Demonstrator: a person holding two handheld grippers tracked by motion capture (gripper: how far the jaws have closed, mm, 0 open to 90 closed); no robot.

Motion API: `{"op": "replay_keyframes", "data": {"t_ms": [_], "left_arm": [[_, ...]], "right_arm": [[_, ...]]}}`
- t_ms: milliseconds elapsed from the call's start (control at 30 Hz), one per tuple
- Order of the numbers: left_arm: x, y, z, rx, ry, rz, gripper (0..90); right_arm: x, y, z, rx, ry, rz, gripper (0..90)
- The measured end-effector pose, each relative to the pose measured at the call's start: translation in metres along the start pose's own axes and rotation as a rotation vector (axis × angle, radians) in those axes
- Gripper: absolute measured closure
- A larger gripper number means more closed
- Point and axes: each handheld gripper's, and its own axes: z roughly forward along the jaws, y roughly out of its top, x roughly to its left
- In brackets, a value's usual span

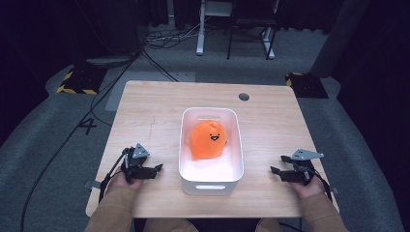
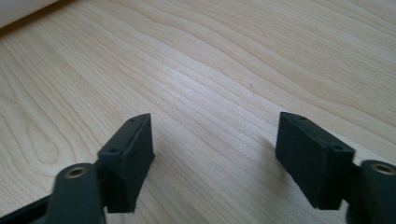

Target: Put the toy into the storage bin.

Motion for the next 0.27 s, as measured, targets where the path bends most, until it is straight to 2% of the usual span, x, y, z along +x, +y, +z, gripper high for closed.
{"op": "replay_keyframes", "data": {"t_ms": [33,67,100,267], "left_arm": [[0.0000,0.0000,0.0000,-0.001,0.001,0.001,22.2],[-0.0002,-0.0001,0.0001,0.001,-0.003,-0.002,22.3],[0.0000,0.0000,0.0000,0.000,0.000,0.001,22.3],[0.0000,0.0000,0.0000,0.000,-0.001,0.000,22.2]], "right_arm": [[-0.0004,0.0002,0.0003,0.009,-0.004,-0.002,20.4],[-0.0006,0.0005,0.0010,0.017,-0.017,0.018,16.6],[-0.0016,0.0006,0.0011,0.025,-0.023,0.016,15.1],[0.0011,0.0013,0.0027,0.021,-0.043,0.037,14.0]]}}
